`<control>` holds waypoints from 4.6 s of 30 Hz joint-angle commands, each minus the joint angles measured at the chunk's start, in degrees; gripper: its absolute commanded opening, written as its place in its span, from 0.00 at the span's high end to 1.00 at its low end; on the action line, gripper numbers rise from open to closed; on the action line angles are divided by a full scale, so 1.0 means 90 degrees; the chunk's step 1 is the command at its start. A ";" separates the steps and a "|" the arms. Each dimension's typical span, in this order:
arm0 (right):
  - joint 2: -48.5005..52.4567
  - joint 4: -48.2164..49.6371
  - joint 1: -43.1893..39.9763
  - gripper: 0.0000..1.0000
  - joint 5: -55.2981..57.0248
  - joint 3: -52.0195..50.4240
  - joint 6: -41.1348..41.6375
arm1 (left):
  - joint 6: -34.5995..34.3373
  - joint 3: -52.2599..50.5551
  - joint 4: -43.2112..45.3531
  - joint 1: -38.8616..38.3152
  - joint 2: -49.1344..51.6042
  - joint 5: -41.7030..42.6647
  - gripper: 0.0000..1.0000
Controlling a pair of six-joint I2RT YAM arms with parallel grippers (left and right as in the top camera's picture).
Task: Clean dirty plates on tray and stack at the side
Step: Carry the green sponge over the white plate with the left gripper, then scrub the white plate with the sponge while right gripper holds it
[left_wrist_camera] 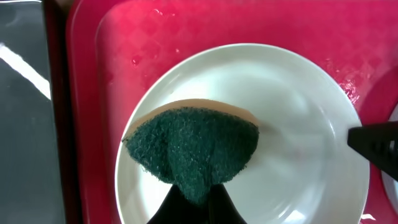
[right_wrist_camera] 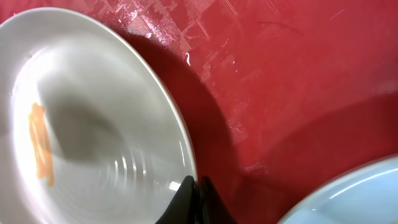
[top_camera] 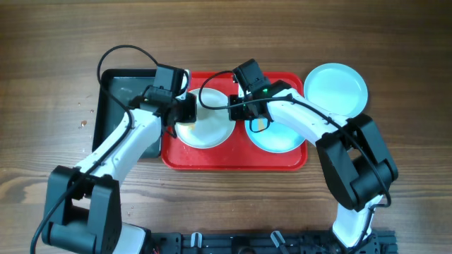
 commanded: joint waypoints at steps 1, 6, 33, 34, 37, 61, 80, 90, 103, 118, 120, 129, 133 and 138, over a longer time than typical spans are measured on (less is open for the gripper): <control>0.0131 -0.0019 -0.0007 0.96 -0.0175 -0.0063 0.0376 | -0.0109 -0.0041 -0.0039 -0.0163 0.0049 -0.0282 0.96; 0.0131 -0.0010 -0.0007 0.94 -0.0338 -0.0063 0.0486 | -0.0415 -0.0041 -0.0056 -0.0180 0.0049 -0.0610 0.96; 0.0131 0.0709 0.0121 0.91 -0.0194 -0.0389 0.0231 | -0.0415 -0.0078 -0.0158 -0.0192 0.0505 -0.0850 0.96; 0.0131 0.0716 0.0121 0.95 -0.0194 -0.0389 0.0231 | -0.0418 -0.0078 -0.0146 -0.0192 0.0593 -0.0886 0.96; 0.0131 0.0709 0.0134 0.96 -0.0194 -0.0389 0.0231 | -0.0704 -0.0078 -0.0141 -0.0189 0.0835 -0.1511 0.96; 0.0131 0.0687 0.0151 0.96 -0.0529 -0.0391 0.0092 | -0.0729 -0.0138 0.0408 -0.0187 0.1790 0.2548 0.96; 0.0131 0.0687 0.0151 0.96 -0.0525 -0.0391 0.0092 | -0.0724 0.0012 -0.0325 -0.0185 0.0848 -0.1316 0.96; 0.0131 0.0704 0.0151 0.96 -0.0529 -0.0391 0.0092 | -0.0726 0.0012 0.0073 -0.0192 0.1860 0.1115 0.96; 0.0131 0.0707 0.0151 0.96 -0.0534 -0.0391 0.0090 | -0.0801 0.0007 0.0464 -0.0964 0.1865 0.1545 0.95; 0.0131 0.0707 0.0151 0.96 -0.0529 -0.0391 0.0092 | -0.0551 0.0318 -0.0372 -0.0231 0.0304 -0.0704 0.96; 0.0131 0.0707 0.0151 0.96 -0.0529 -0.0391 0.0092 | -0.0554 0.0301 -0.0542 -0.0044 0.0294 -0.0704 0.96; 0.0131 0.0707 0.0151 0.96 -0.0527 -0.0391 0.0092 | -0.0583 -0.0697 0.0325 0.0044 0.0335 -0.0702 0.95; 0.0131 0.0719 0.0151 0.96 -0.0529 -0.0391 0.0090 | -0.0607 -0.0760 0.0403 0.0041 0.0544 -0.0284 0.95; 0.0131 0.0724 0.0151 0.96 -0.0529 -0.0391 0.0090 | -0.0607 -0.0760 0.0984 0.0012 0.0906 0.2103 0.96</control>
